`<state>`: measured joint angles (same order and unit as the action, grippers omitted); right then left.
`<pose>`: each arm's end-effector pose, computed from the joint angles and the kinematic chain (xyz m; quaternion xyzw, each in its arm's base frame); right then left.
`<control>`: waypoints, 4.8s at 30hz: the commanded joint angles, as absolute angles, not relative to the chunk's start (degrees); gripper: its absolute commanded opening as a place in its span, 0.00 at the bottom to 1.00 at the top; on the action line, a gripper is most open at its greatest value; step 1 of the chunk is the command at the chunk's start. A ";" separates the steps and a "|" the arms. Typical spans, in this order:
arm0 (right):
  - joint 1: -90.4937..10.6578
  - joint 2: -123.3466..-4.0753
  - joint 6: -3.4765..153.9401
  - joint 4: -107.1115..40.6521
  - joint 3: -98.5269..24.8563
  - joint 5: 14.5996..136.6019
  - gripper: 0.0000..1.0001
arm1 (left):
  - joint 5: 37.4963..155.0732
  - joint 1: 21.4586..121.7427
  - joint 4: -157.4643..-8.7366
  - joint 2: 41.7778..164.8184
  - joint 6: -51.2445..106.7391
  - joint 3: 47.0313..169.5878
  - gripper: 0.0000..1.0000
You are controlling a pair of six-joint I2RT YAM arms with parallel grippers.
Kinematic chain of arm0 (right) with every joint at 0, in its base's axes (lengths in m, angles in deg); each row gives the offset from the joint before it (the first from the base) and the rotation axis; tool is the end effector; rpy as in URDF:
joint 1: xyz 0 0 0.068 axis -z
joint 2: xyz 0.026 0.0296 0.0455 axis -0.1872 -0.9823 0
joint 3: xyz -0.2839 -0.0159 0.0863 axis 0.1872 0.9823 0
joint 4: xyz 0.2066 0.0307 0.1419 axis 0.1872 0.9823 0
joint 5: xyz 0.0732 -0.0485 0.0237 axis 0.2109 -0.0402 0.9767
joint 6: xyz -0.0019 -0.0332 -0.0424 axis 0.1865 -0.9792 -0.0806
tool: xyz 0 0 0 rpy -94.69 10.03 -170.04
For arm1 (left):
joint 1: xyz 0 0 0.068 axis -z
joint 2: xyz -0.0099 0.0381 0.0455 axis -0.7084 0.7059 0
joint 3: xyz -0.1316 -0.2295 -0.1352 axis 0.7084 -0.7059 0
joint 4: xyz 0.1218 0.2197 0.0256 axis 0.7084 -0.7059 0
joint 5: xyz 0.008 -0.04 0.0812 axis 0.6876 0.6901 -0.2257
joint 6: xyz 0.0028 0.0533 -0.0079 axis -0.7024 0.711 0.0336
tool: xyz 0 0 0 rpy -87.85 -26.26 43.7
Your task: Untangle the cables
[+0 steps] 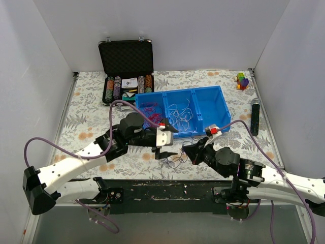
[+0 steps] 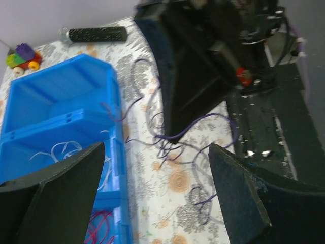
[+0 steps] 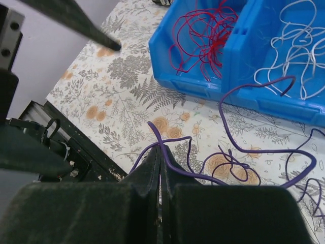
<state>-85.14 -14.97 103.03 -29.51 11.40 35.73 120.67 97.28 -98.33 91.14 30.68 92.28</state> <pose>0.0501 0.1087 0.2910 -0.0797 0.7495 0.3836 0.5336 0.1249 -0.1923 0.3660 0.4413 0.6715 -0.4766 0.3566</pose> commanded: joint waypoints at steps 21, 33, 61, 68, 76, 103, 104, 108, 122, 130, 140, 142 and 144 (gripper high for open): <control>-86.20 -21.39 99.62 -39.80 3.73 40.36 0.01 | 112.03 100.56 -85.56 84.67 13.05 77.72 0.88; -87.25 -20.07 98.83 -41.91 2.59 39.66 0.01 | 119.66 95.20 -82.92 86.78 10.85 77.36 0.40; -87.17 -14.62 97.08 -25.74 1.36 38.61 0.43 | 118.34 91.95 -97.15 83.17 30.10 102.39 0.00; -87.17 -13.84 90.14 -27.85 -2.50 38.60 0.61 | 119.84 91.95 -100.41 85.99 32.29 111.72 0.00; -87.17 -10.84 82.93 -32.86 -7.34 42.38 0.71 | 117.73 91.95 -101.11 85.29 36.42 107.69 0.00; -87.17 -31.33 73.16 -43.67 -14.91 46.70 0.23 | 119.31 91.95 -100.50 86.34 35.72 106.72 0.00; -87.17 -30.63 73.42 -43.76 -14.21 45.39 0.14 | 119.05 91.95 -100.32 86.34 35.72 106.63 0.00; -87.17 -25.80 73.69 -42.45 -10.95 40.03 0.01 | 116.86 91.95 -99.79 86.16 36.60 107.07 0.16; -78.06 -24.81 73.25 -27.59 -10.68 17.14 0.01 | 110.52 91.77 -99.35 83.44 41.52 107.86 0.98; -50.90 -33.32 75.71 -29.16 -12.17 34.98 0.01 | 110.08 91.60 -100.94 82.83 43.37 109.00 0.98; -40.67 -46.87 80.80 -33.20 -16.40 49.40 0.01 | 111.14 91.07 -102.34 81.50 44.16 108.65 0.98; -40.15 -48.19 82.56 -33.30 -17.01 50.81 0.01 | 111.31 90.89 -102.43 81.42 43.99 108.65 0.98; -38.75 -49.07 84.40 -33.30 -17.80 53.62 0.01 | 111.75 90.81 -102.43 81.16 43.90 108.30 0.98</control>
<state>-40.37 -48.47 79.90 -28.79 -13.89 45.81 111.07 91.30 -101.59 82.37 43.45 107.19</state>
